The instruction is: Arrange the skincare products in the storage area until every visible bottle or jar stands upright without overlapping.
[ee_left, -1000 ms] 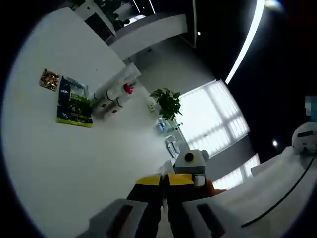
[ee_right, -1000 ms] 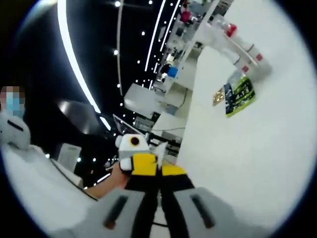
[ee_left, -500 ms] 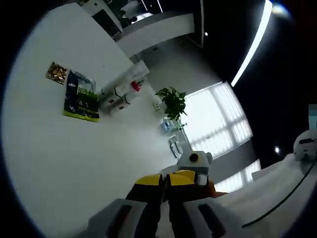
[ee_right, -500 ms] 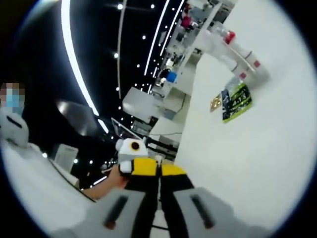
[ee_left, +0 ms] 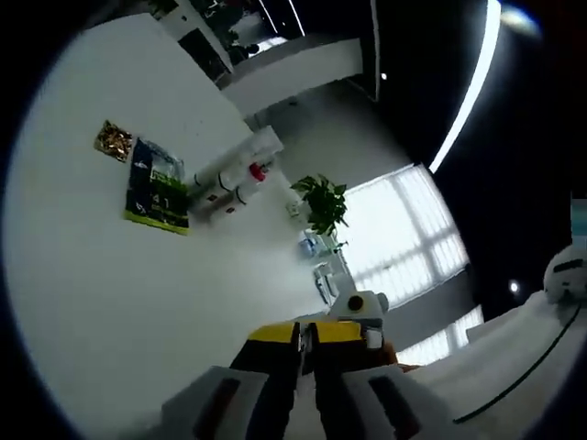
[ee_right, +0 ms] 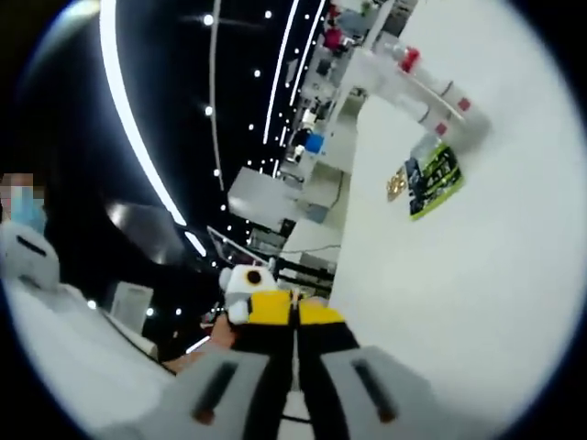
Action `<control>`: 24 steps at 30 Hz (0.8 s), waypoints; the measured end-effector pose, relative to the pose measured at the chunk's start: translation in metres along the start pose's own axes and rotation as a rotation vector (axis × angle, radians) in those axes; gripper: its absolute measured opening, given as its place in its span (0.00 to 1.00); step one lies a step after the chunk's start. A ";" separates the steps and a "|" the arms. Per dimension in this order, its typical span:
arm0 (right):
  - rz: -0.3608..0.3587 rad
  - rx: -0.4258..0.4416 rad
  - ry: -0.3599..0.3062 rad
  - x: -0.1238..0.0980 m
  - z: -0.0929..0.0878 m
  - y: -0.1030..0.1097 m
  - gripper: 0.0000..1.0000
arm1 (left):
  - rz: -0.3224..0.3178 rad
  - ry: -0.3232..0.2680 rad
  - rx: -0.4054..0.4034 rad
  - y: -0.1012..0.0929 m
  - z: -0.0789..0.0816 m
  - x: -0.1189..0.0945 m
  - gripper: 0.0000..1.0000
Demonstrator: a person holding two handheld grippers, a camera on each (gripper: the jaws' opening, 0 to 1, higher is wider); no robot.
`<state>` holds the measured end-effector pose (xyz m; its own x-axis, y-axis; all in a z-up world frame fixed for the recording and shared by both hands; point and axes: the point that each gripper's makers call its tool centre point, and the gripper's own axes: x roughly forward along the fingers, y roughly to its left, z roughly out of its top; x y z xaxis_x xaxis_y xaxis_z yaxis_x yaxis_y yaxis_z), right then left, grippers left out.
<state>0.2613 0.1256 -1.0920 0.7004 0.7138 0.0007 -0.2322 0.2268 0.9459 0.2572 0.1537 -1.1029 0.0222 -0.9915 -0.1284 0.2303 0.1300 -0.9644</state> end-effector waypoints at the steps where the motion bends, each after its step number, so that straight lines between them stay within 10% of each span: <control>1: -0.001 0.004 -0.004 -0.001 0.001 0.000 0.00 | -0.006 0.013 -0.005 0.000 -0.003 0.000 0.07; 24: -0.043 -0.070 -0.001 0.000 -0.003 -0.007 0.00 | -0.002 -0.029 -0.062 0.007 -0.005 -0.003 0.04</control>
<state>0.2610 0.1260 -1.1001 0.7114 0.7016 -0.0394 -0.2484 0.3036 0.9199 0.2537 0.1577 -1.1103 0.0507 -0.9914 -0.1206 0.1693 0.1276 -0.9773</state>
